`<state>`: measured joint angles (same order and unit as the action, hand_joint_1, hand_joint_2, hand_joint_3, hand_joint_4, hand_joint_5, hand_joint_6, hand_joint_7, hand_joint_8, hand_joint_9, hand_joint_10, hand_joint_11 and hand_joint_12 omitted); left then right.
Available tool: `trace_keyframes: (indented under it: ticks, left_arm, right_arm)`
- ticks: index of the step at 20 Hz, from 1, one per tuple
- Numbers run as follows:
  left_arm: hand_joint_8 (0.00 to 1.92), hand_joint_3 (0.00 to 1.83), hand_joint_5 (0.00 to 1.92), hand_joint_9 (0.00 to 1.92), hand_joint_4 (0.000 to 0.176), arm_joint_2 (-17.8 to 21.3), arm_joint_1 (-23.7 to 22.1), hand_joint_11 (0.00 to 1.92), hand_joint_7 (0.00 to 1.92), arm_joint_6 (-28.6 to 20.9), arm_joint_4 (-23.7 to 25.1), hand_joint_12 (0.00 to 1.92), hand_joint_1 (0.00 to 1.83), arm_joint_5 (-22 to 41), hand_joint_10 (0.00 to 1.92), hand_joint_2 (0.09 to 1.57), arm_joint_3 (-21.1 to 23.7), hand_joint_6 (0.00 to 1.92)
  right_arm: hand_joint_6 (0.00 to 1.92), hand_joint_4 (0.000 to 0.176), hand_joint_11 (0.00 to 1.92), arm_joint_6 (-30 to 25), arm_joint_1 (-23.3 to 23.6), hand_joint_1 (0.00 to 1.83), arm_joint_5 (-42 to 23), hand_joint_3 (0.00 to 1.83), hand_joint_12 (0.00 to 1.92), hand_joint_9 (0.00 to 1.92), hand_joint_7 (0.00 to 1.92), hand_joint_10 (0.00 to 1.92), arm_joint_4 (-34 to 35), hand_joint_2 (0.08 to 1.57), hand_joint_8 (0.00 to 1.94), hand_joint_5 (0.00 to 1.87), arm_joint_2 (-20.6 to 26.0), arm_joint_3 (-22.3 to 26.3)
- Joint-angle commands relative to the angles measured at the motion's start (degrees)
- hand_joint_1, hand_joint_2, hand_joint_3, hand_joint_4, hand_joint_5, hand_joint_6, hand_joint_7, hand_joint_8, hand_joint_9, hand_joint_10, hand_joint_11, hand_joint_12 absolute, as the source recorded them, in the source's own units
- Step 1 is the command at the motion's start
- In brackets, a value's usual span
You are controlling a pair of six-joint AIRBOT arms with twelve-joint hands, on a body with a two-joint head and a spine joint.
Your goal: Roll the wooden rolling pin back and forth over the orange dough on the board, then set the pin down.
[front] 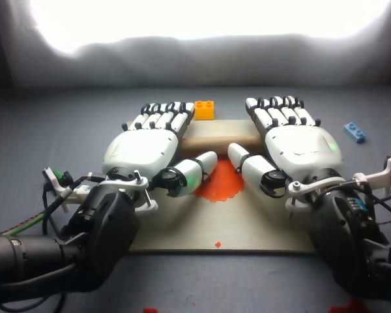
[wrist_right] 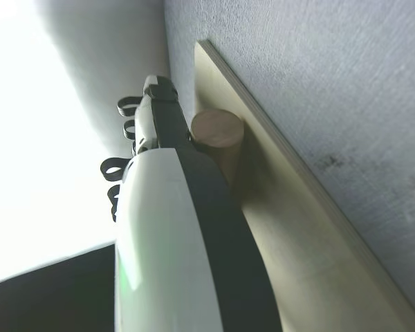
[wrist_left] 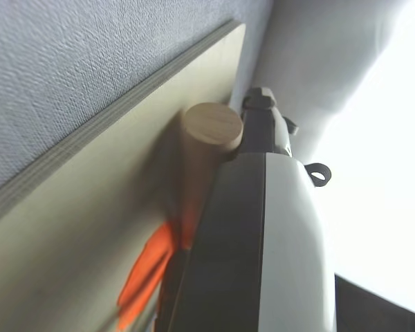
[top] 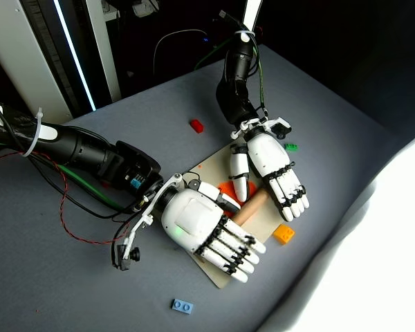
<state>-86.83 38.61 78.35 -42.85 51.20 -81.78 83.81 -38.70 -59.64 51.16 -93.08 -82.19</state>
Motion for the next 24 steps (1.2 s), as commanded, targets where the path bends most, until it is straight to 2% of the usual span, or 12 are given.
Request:
trace_keyframes:
  ticks: [1, 24]
  left_arm:
    - [0.00, 0.00, 0.00, 0.00, 0.000, -0.3, -0.2, 0.00, 0.00, -0.5, 1.6, 0.00, 0.00, 3.7, 0.00, 1.40, -0.4, 0.00]
    - [0.00, 0.00, 0.00, 0.00, 0.000, -0.9, -1.7, 0.00, 0.00, -1.7, 2.6, 0.00, 0.00, 0.8, 0.00, 1.40, -4.0, 0.00]
  right_arm:
    - [0.00, 0.000, 0.00, 0.0, 0.2, 0.00, -4.3, 0.00, 0.00, 0.02, 0.08, 0.00, -2.1, 1.41, 0.00, 0.06, 0.1, -0.5]
    - [0.01, 0.000, 0.01, -1.8, 0.1, 0.00, -3.2, 0.00, 0.01, 0.04, 0.08, 0.01, -2.0, 1.40, 0.01, 0.08, -0.5, -2.9]
